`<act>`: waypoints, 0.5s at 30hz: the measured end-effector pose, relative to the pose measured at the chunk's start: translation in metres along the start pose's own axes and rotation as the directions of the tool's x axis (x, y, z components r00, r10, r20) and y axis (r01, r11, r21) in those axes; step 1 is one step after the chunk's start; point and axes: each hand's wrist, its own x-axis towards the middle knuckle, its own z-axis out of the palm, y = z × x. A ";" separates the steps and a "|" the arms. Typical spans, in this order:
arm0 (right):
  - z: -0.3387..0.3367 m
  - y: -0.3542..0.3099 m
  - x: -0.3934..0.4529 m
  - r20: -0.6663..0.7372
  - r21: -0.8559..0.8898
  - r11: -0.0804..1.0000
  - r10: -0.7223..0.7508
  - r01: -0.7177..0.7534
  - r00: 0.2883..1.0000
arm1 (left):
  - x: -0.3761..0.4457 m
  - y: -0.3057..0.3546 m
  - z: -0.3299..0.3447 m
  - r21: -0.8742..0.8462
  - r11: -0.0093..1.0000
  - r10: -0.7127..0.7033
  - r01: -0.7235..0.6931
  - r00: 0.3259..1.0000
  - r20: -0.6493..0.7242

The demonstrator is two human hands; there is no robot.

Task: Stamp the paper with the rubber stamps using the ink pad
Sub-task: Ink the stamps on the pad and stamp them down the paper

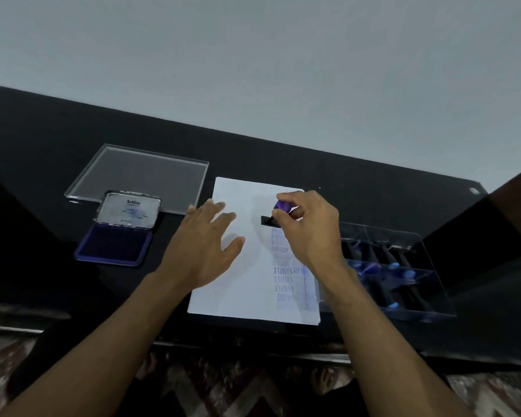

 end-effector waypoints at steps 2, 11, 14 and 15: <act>-0.003 0.009 0.005 -0.021 -0.007 1.000 0.002 -0.002 1.000 | 0.004 0.004 0.006 0.004 1.000 0.001 -0.001 1.000 0.010; -0.004 0.029 0.028 -0.002 -0.061 0.997 0.049 -0.049 0.999 | 0.035 0.011 0.028 0.003 1.000 0.012 -0.012 0.998 0.057; -0.003 0.031 0.035 0.025 -0.090 0.994 0.063 -0.060 0.998 | 0.048 0.008 0.037 0.042 0.998 0.036 -0.039 0.997 0.073; -0.002 0.032 0.037 0.036 -0.103 0.993 0.064 -0.060 0.997 | 0.052 0.006 0.039 0.055 0.997 0.044 -0.049 0.996 0.079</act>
